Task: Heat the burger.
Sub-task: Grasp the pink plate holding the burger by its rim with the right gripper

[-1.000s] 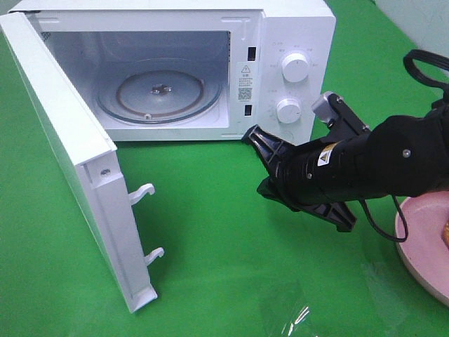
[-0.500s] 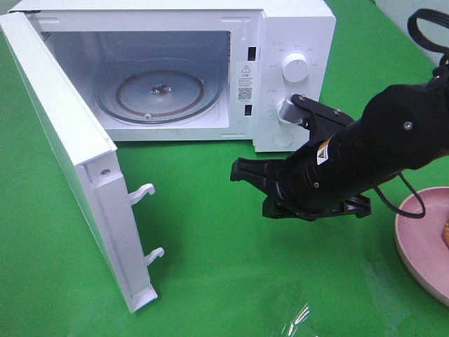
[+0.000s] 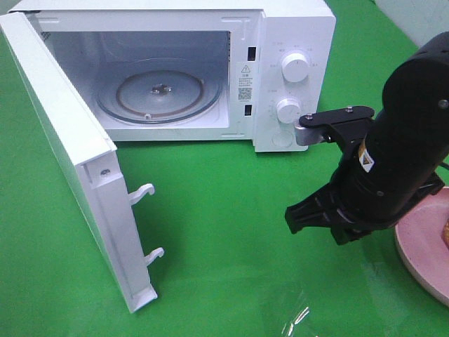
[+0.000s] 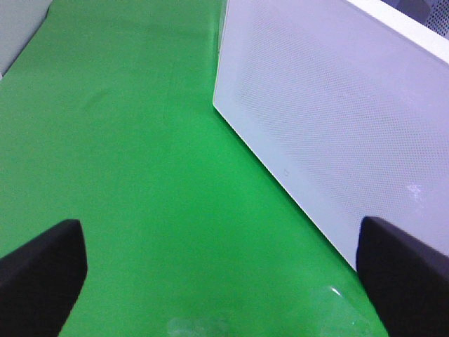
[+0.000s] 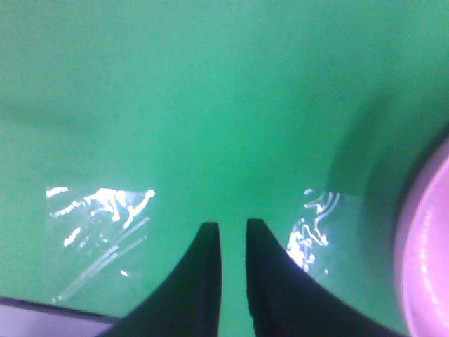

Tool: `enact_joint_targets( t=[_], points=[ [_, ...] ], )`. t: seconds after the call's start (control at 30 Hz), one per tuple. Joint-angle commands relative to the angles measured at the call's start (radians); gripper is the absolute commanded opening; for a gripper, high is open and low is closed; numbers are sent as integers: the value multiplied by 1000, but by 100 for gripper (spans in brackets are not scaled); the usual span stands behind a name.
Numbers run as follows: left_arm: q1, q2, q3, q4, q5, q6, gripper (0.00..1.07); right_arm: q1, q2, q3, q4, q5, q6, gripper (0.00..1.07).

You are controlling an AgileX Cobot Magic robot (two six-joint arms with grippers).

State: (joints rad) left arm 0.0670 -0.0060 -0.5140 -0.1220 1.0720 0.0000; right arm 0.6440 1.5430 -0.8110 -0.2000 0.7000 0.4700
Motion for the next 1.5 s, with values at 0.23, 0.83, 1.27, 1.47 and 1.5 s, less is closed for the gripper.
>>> enact_joint_targets(
  t=[0.23,0.83,1.27,1.47,1.5],
  points=[
    [3,-15,0,-5,-7,-9,96,-78,-163,-4,-15,108,-125,30],
    [3,-15,0,-5,-7,-9,96,-315,-278,18,-118,163,-187,92],
    [3,-15,0,-5,-7,-9,96,-409,-219,84,-59,45,-210,89],
    [3,-15,0,-5,-7,-9,96,-409,-114,86,-59,14,-203,87],
    [3,-15,0,-5,-7,-9,96,-409,-94,86,-57,5,-202,87]
  ],
)
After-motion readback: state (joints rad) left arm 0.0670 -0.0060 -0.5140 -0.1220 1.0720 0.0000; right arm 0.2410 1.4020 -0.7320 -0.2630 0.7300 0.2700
